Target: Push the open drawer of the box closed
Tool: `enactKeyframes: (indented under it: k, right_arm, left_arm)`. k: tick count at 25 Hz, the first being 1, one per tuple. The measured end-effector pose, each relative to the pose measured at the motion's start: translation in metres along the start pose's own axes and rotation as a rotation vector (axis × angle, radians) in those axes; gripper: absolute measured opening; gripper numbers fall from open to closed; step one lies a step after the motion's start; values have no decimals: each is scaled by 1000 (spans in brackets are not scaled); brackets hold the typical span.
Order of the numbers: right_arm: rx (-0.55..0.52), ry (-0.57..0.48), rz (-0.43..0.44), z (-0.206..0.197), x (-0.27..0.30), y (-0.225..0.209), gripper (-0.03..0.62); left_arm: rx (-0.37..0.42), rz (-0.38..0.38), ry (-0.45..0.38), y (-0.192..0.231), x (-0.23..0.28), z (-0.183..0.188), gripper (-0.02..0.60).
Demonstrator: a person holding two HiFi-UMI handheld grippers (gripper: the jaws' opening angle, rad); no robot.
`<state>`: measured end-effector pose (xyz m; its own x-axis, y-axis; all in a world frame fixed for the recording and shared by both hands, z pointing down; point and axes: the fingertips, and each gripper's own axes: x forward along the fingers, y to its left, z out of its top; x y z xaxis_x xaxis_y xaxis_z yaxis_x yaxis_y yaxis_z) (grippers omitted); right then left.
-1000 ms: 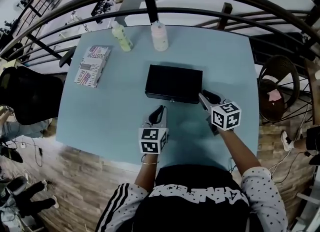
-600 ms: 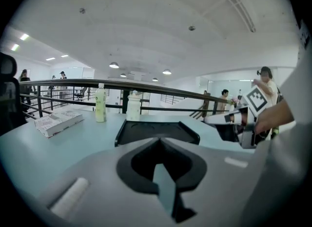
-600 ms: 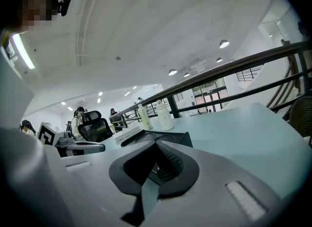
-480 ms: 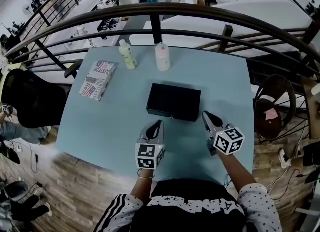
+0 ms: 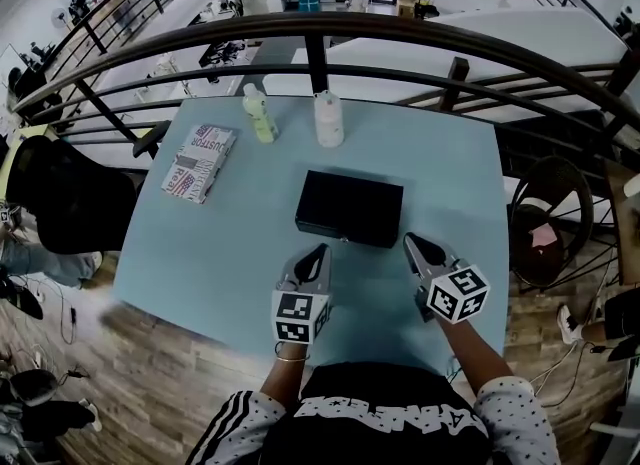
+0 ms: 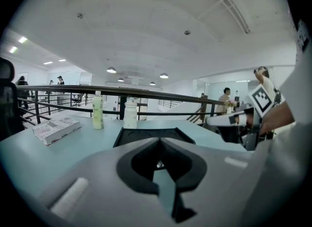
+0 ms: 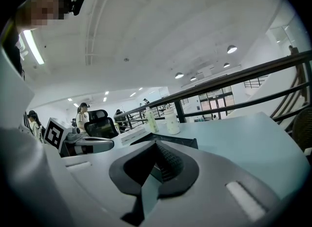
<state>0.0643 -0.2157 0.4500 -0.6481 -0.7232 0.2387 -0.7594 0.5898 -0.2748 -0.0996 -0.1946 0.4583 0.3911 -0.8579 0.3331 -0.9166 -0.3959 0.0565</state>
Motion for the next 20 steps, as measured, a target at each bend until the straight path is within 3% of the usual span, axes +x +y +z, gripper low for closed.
enactKeyframes:
  k: [20]
  right_arm:
    - [29, -2, -8, -1, -10, 0, -3]
  left_arm:
    - [19, 11, 32, -3, -3, -11, 0]
